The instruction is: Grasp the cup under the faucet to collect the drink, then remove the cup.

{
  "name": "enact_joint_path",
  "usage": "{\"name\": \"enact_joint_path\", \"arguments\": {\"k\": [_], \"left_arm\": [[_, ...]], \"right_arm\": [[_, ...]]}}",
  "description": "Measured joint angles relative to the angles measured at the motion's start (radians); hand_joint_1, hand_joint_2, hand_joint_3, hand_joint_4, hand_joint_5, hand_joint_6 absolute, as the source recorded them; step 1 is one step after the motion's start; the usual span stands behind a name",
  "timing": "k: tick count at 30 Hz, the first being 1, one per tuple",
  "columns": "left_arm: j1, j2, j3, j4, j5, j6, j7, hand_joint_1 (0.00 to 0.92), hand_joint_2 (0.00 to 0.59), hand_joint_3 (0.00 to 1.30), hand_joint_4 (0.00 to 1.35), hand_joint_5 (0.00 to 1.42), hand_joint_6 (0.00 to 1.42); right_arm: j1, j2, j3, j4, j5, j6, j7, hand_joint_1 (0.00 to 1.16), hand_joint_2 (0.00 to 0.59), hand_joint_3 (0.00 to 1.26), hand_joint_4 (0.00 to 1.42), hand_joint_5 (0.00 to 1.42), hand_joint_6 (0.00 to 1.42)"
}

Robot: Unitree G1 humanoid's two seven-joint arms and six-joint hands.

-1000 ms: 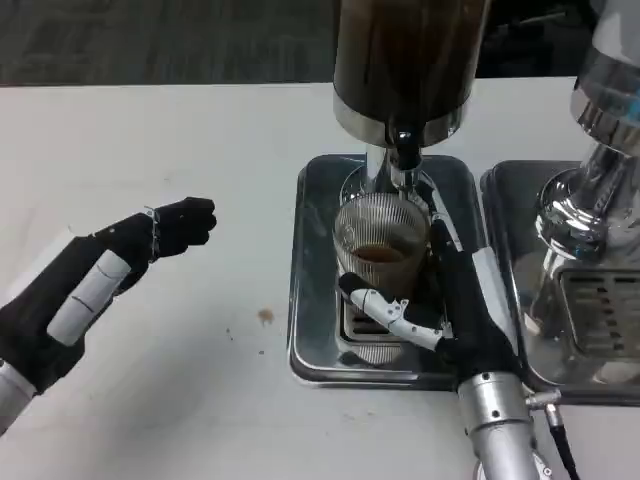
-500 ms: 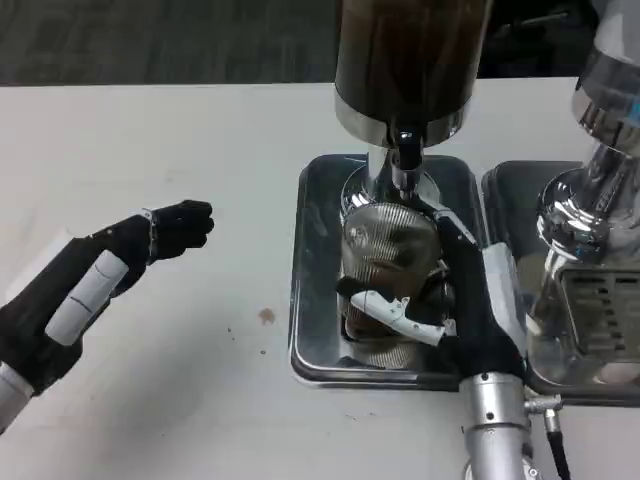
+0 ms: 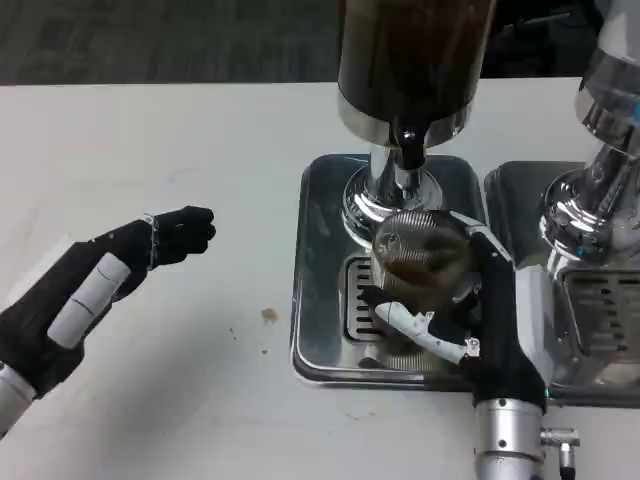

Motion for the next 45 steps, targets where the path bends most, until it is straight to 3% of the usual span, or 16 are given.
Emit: {"name": "enact_joint_path", "arguments": {"k": [8, 20, 34, 45], "left_arm": [[-0.005, 0.000, -0.020, 0.011, 0.000, 0.000, 0.000, 0.000, 0.089, 0.29, 0.26, 0.23, 0.16], [-0.015, -0.002, -0.034, 0.031, 0.000, 0.000, 0.000, 0.000, 0.091, 0.29, 0.26, 0.23, 0.16], [-0.016, -0.028, -0.068, 0.033, 0.000, -0.001, -0.002, 0.000, 0.095, 0.29, 0.25, 0.23, 0.17], [0.004, -0.032, -0.111, -0.075, 0.030, -0.039, 0.000, 0.000, 0.095, 0.27, 0.22, 0.21, 0.16]], "right_arm": [[0.067, -0.017, -0.004, -0.074, -0.020, -0.003, -0.026, 0.98, 0.100, 0.62, 0.78, 1.03, 1.35], [0.216, -0.036, -0.015, -0.261, -0.022, 0.000, -0.014, 0.99, 0.097, 0.64, 0.79, 1.03, 1.36], [0.345, -0.048, -0.032, -0.453, -0.021, 0.002, 0.049, 0.99, 0.097, 0.66, 0.80, 1.04, 1.36], [0.473, -0.058, -0.066, -0.637, 0.010, 0.021, 0.175, 0.99, 0.097, 0.68, 0.82, 1.05, 1.37]]}}
